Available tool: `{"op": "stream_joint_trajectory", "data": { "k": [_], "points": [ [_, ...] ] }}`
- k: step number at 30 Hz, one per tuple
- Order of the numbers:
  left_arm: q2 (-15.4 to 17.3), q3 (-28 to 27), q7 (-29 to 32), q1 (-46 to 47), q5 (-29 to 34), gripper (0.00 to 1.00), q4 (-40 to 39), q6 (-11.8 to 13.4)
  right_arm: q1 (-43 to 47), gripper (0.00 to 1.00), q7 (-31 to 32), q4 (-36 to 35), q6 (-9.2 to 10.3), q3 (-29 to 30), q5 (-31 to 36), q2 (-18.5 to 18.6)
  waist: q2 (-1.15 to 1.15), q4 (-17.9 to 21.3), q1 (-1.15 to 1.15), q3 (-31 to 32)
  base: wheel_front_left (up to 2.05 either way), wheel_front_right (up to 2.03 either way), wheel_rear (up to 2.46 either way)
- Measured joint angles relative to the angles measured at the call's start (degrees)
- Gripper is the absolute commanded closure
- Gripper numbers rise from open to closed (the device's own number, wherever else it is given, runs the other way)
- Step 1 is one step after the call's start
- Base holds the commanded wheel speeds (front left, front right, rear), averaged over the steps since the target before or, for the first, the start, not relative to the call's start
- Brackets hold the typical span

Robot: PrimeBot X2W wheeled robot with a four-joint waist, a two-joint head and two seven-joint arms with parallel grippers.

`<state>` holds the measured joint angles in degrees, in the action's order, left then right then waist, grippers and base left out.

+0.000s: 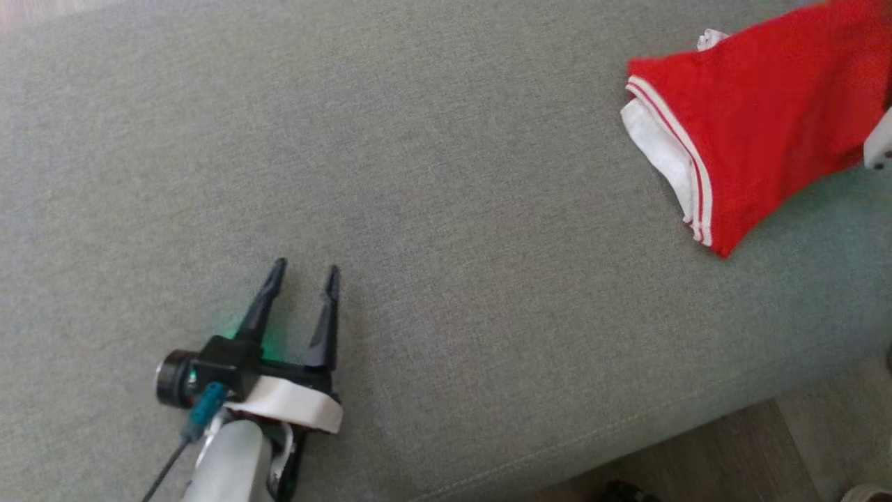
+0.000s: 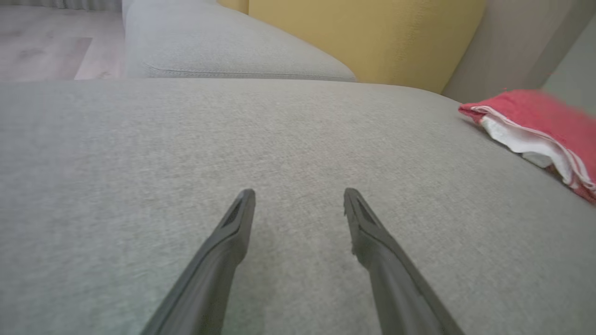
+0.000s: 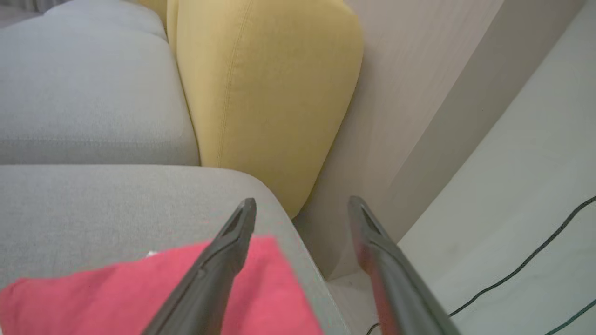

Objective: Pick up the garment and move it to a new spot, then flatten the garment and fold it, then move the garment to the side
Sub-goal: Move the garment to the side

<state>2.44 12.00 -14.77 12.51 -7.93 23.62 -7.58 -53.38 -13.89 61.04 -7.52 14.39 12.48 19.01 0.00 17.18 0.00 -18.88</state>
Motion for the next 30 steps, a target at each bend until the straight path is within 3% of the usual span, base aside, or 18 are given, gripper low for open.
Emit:
{"op": "stream_joint_trajectory", "data": {
  "k": [5, 11, 17, 23, 30],
  "points": [
    [0.0, -2.8, 0.0, 0.0, 0.0, 0.00, 0.2, 0.0, 0.8, 0.00, -0.4, -6.5, 0.00, 4.5, 3.3, -5.7, 0.00, -0.2, 0.00, 0.9, 0.00, 0.00, 0.00],
    [0.0, -4.6, 0.0, -0.2, 0.1, 0.00, 0.4, 0.8, 8.9, 0.00, -0.5, -17.6, -0.01, -0.8, -1.5, -13.4, 0.00, -1.6, 0.00, 2.2, 0.00, 0.00, 0.00],
    [0.0, -5.1, 0.0, -1.2, -1.7, 0.00, -0.1, 2.4, 19.8, 0.00, -0.5, -23.6, 0.00, -6.3, -9.1, -15.3, 0.00, -5.1, 0.00, 3.9, 0.00, 0.00, 0.00],
    [0.0, -6.1, 0.1, -3.1, -2.8, 0.00, -0.3, 3.5, 28.6, 0.00, -0.5, -25.4, 0.00, -11.9, -15.8, -15.7, 0.00, -10.7, -0.01, 5.9, 0.00, 0.00, 0.00],
    [0.0, -6.6, 0.1, -4.9, -3.2, 0.00, 0.2, 4.6, 33.9, 0.00, -0.5, -26.1, 0.00, -13.8, -20.4, -16.0, 0.00, -15.1, -0.01, 8.7, 0.00, 0.00, 0.00]
  ]
}}
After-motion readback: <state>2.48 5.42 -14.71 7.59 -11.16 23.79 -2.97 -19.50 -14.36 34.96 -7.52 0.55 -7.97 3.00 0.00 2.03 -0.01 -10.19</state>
